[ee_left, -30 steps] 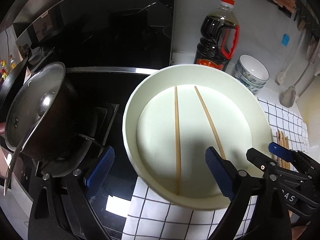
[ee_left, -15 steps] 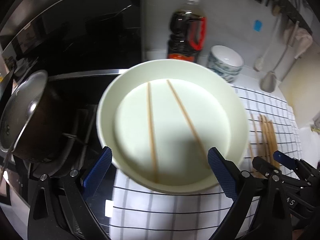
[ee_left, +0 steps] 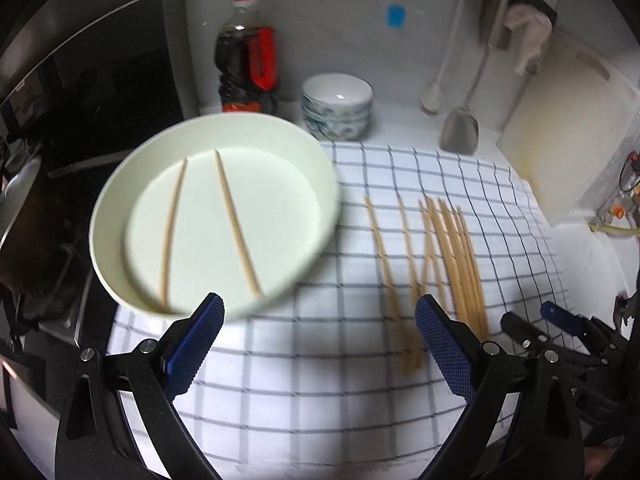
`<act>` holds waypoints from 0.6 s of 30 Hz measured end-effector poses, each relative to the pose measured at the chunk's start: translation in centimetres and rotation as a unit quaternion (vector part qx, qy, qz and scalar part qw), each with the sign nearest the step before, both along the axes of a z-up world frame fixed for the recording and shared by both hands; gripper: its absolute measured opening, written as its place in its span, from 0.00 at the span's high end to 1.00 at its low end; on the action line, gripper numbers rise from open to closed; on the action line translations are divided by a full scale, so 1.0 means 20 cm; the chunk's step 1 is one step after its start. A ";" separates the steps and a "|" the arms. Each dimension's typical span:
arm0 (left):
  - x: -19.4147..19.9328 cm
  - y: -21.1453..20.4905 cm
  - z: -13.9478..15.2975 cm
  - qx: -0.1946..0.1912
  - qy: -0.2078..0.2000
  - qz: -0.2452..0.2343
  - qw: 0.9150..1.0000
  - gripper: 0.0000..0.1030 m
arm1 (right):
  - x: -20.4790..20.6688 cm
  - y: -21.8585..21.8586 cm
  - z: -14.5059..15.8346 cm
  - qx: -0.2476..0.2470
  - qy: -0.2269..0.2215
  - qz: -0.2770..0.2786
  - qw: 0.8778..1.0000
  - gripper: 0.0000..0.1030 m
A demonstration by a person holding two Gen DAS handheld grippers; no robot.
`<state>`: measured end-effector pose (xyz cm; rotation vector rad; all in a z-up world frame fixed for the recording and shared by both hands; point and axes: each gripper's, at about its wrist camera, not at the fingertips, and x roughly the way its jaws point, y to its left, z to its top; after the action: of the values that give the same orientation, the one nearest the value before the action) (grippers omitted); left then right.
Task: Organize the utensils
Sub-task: 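Move both open tools back over the remaining chopsticks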
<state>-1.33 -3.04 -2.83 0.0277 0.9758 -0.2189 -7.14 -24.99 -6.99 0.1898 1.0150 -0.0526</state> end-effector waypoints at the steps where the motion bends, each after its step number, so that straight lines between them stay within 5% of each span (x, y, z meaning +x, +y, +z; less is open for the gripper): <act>1: -0.02 -0.04 -0.01 0.004 0.003 0.001 1.000 0.08 | -0.02 -0.05 -0.01 -0.001 -0.003 0.000 1.000 0.31; 9: -0.09 -0.24 -0.11 0.042 0.004 0.031 0.999 0.08 | -0.06 -0.32 -0.13 0.014 0.004 -0.005 1.000 0.31; 18: 0.06 -0.28 -0.27 0.048 -0.008 0.029 0.998 0.08 | -0.02 -0.35 -0.21 0.010 0.000 -0.043 0.999 0.31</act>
<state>-0.11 -8.64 -8.32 0.0886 0.9699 -0.1178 -7.47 -31.90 -11.21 0.2520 1.0080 -0.1198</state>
